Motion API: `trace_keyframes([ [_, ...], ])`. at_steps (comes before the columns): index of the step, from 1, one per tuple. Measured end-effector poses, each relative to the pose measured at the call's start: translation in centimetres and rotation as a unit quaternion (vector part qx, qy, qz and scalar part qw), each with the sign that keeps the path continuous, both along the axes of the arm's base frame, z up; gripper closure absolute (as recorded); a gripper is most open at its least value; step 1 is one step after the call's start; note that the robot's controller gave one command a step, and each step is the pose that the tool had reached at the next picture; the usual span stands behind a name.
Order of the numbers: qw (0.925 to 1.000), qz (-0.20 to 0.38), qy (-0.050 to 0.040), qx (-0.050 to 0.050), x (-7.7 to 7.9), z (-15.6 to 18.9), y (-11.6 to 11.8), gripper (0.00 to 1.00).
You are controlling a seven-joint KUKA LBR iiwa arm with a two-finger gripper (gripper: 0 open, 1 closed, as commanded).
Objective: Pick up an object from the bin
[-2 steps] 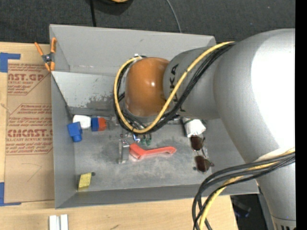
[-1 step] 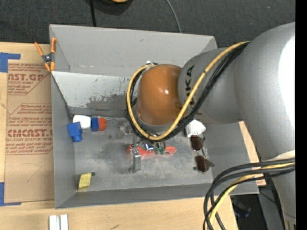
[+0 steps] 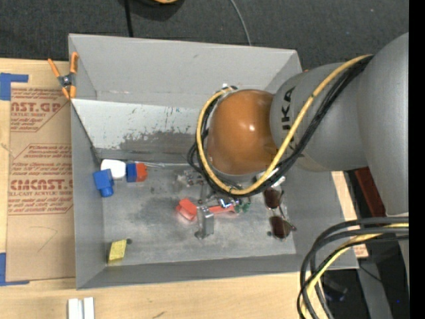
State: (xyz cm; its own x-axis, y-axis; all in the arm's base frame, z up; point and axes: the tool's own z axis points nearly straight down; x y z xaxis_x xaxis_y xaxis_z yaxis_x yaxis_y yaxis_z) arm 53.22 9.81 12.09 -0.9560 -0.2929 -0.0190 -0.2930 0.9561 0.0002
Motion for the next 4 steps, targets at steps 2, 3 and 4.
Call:
trace_keyframes([
  [2, 0.9965, 0.084, 0.0059, -0.001, 3.5, -3.1, -5.3, 0.00],
  [3, 0.9745, 0.224, 0.0086, -0.002, 3.2, -4.0, -3.5, 1.00],
  [4, 0.9745, 0.224, 0.0086, -0.001, 3.2, -4.0, -3.5, 1.00],
])
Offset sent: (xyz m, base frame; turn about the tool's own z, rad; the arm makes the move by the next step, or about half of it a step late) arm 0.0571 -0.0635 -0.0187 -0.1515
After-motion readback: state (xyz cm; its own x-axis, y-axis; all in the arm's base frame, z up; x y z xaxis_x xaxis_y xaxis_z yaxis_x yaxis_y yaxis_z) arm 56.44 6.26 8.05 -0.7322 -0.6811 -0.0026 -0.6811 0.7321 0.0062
